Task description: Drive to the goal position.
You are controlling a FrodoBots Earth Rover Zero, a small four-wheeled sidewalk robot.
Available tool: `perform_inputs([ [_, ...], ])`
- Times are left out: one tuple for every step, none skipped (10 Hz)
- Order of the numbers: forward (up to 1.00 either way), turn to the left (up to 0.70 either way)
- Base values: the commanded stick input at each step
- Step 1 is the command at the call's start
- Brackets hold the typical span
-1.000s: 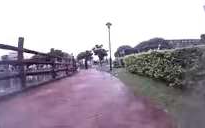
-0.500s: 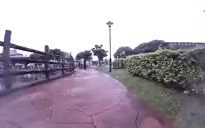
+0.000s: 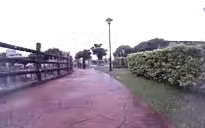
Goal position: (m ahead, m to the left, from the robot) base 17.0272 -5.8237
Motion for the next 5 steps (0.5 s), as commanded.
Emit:
perform_inputs([
  [1.00, -0.01],
  [1.00, -0.01],
  [1.00, -0.01],
  [1.00, -0.01],
  [1.00, -0.01],
])
